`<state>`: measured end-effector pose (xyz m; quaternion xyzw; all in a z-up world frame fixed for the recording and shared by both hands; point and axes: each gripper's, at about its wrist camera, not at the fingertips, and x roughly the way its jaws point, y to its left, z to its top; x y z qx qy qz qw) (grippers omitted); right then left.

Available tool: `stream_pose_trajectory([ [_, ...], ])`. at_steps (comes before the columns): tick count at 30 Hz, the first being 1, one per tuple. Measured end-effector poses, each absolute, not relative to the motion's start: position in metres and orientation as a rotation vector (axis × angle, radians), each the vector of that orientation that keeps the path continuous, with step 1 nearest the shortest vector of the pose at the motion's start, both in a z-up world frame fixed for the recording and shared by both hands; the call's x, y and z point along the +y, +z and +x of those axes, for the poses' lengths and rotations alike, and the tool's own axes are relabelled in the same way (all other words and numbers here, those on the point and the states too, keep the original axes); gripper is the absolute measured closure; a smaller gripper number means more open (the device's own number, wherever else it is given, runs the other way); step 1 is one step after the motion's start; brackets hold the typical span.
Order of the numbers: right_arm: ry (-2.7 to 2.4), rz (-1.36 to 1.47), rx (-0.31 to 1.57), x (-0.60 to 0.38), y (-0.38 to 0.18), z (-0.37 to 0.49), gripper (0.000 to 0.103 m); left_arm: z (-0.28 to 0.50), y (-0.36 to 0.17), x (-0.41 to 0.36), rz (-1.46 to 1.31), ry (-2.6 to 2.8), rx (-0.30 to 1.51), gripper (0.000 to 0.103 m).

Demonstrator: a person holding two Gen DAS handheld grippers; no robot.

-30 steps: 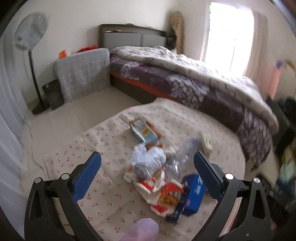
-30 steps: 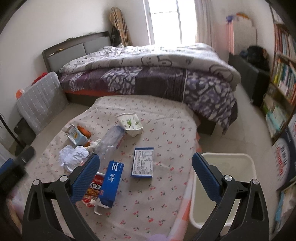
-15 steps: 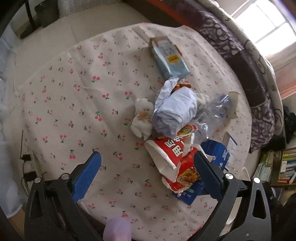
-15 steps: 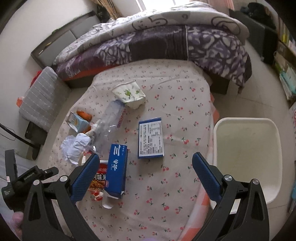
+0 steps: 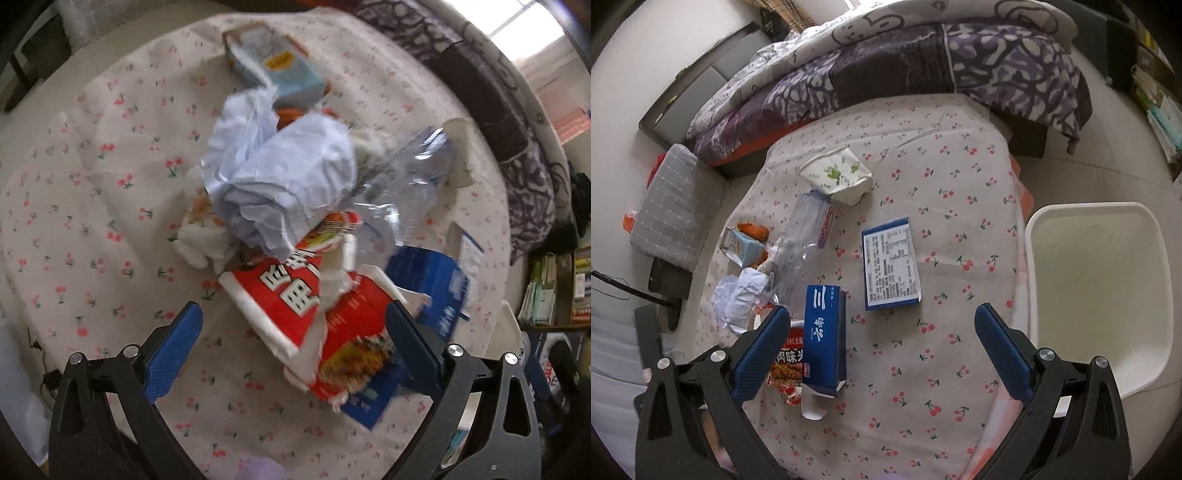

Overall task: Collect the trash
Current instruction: 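Grasp the red noodle wrapper with the left tool while the right tool reaches for the blue carton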

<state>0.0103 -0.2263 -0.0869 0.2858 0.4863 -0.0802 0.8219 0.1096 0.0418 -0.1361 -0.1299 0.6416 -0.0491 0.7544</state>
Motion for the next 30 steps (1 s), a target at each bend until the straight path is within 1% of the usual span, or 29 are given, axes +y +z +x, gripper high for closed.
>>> stream_pose_trajectory([
  [2,-0.166,0.598,1.048,-0.224,-0.089,0.012,0.005,0.116,-0.154,0.045,-0.308,-0.101,1.425,0.008],
  [3,-0.165,0.594,1.051,-0.222,-0.091,0.012,0.005,0.118,-0.162,0.046,-0.324,-0.11,1.441,0.006],
  [6,-0.151,0.585,1.065,-0.217,-0.093,0.014,0.005,0.119,-0.17,0.056,-0.434,-0.142,1.46,0.006],
  [8,-0.14,0.583,1.071,-0.213,-0.095,0.016,0.006,0.119,-0.166,0.064,-0.462,-0.132,1.448,0.017],
  [10,-0.126,0.584,1.086,-0.208,-0.098,0.018,0.005,0.12,-0.163,0.068,-0.511,-0.189,1.449,0.042],
  [13,-0.119,0.591,1.108,-0.203,-0.105,0.02,0.005,0.116,-0.153,0.069,-0.481,-0.228,1.433,0.059],
  [14,-0.12,0.593,1.11,-0.202,-0.107,0.02,0.005,0.114,-0.15,0.065,-0.464,-0.234,1.42,0.067],
  [15,-0.121,0.594,1.115,-0.201,-0.108,0.02,0.006,0.111,-0.146,0.065,-0.455,-0.248,1.41,0.083],
  [16,-0.119,0.595,1.116,-0.199,-0.108,0.02,0.006,0.111,-0.14,0.064,-0.449,-0.275,1.397,0.085],
  [20,-0.118,0.584,1.119,-0.194,-0.11,0.022,0.005,0.1,-0.117,0.053,-0.407,-0.314,1.326,0.085],
  [23,-0.118,0.613,1.128,-0.194,-0.115,0.022,0.005,0.094,-0.109,0.051,-0.386,-0.33,1.311,0.085],
  [24,-0.119,0.623,1.13,-0.195,-0.115,0.022,0.005,0.092,-0.108,0.053,-0.381,-0.321,1.304,0.081],
  [26,-0.12,0.643,1.129,-0.197,-0.115,0.021,0.006,0.085,-0.102,0.056,-0.361,-0.289,1.276,0.072],
  [27,-0.121,0.647,1.12,-0.199,-0.113,0.019,0.005,0.084,-0.098,0.058,-0.355,-0.286,1.261,0.062],
  [28,-0.128,0.643,1.106,-0.202,-0.109,0.017,0.005,0.086,-0.09,0.057,-0.356,-0.295,1.227,0.048],
  [29,-0.137,0.633,1.093,-0.204,-0.105,0.016,0.005,0.083,-0.083,0.055,-0.354,-0.302,1.197,0.039],
  [30,-0.15,0.61,1.075,-0.206,-0.1,0.015,0.005,0.082,-0.075,0.053,-0.337,-0.293,1.162,0.017],
])
